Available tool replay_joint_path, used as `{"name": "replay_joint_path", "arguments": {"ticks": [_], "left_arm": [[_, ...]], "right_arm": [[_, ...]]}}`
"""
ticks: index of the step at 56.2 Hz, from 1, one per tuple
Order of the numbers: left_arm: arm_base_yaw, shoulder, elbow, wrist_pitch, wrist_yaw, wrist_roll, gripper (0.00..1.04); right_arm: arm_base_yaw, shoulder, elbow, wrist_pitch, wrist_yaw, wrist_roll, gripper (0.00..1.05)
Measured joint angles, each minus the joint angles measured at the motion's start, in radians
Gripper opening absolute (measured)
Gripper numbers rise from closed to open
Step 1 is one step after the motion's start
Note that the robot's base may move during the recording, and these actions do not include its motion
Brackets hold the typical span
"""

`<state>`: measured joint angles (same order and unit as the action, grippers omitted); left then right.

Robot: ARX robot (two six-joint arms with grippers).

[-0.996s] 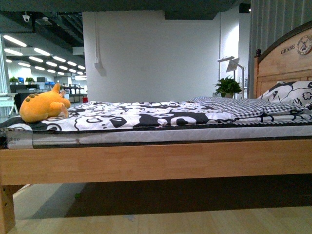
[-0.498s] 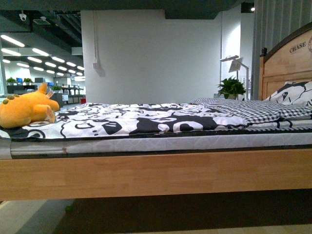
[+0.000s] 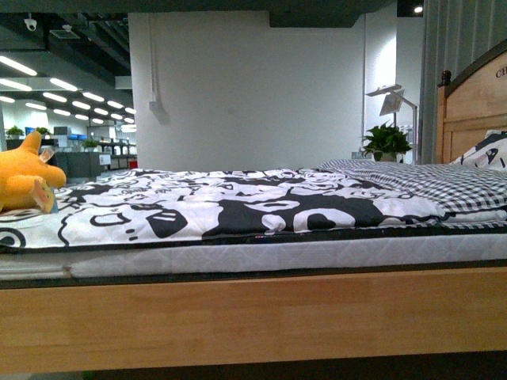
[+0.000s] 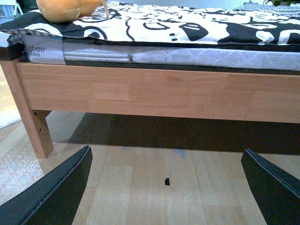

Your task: Put away toys

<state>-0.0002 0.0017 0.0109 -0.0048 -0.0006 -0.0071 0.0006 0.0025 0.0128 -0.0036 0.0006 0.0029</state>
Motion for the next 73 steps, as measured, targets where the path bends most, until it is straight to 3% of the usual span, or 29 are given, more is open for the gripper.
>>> {"name": "replay_joint_path", "arguments": {"ticks": [73], "left_arm": [[0.0,0.0,0.0,0.0,0.001,0.0,0.99]], "right_arm": [[0.0,0.0,0.0,0.0,0.001,0.0,1.04]]}}
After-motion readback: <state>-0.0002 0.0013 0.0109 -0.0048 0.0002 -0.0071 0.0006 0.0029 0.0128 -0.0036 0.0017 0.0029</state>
